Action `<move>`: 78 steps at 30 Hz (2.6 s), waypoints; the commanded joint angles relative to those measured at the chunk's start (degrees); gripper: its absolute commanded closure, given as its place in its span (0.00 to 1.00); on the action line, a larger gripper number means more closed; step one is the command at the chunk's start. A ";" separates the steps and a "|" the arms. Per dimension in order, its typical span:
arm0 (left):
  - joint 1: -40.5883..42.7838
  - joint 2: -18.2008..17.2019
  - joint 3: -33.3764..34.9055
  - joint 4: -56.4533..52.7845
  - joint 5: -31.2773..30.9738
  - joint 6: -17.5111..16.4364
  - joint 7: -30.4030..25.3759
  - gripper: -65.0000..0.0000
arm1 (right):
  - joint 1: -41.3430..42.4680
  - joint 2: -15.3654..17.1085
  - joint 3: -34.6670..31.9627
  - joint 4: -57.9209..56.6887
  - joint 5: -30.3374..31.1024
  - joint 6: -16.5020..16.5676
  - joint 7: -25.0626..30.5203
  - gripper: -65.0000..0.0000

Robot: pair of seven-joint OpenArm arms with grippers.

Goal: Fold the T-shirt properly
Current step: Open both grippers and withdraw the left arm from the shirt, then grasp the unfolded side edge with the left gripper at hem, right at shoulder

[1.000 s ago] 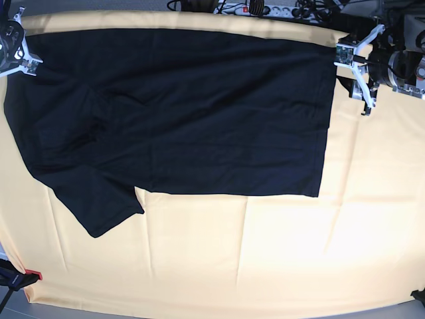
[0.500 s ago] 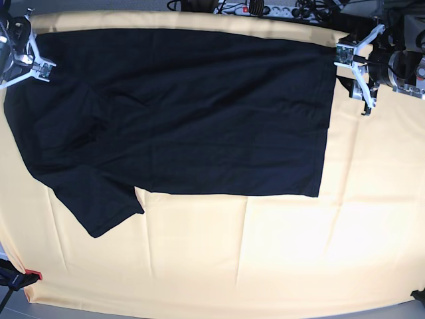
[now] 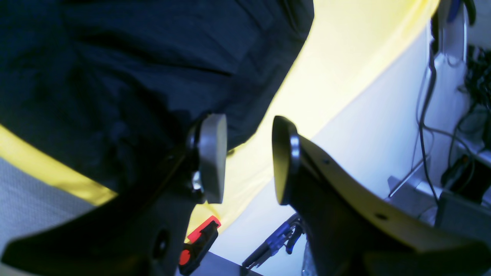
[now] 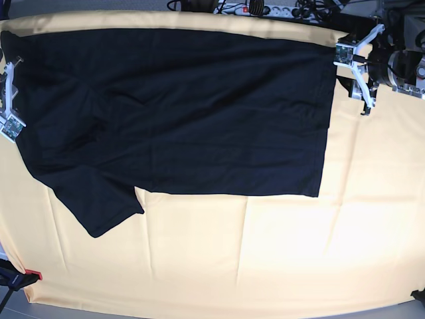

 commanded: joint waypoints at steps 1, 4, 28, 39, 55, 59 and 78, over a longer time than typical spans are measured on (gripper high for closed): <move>-1.38 -1.44 -0.83 1.33 0.31 -0.25 0.39 0.37 | 0.22 1.03 0.74 0.00 -1.66 -0.52 0.26 0.65; -5.68 -1.44 -0.83 2.23 1.25 3.76 2.12 0.37 | 0.22 1.03 0.74 -1.64 -4.09 -1.95 0.44 0.65; -19.41 38.10 -32.35 -58.71 -25.07 19.06 3.72 0.37 | 17.66 -10.27 0.74 -13.42 -5.46 -3.63 2.82 0.65; -19.04 44.28 -35.87 -71.69 -43.95 6.23 13.35 0.37 | 17.66 -10.25 0.74 -13.42 -5.53 -3.61 4.98 0.65; -18.34 52.30 -30.99 -71.80 -40.04 4.94 16.26 0.37 | 17.66 -10.27 0.74 -13.42 -5.68 -3.65 5.22 0.65; -18.73 52.46 -31.01 -71.80 -47.04 0.20 20.33 0.37 | 17.66 -10.29 0.74 -13.42 -5.70 -3.80 5.22 0.65; -25.14 52.19 -31.21 -71.80 -32.46 6.51 12.17 1.00 | 19.34 -20.04 -0.28 -24.94 -15.96 3.72 42.64 0.65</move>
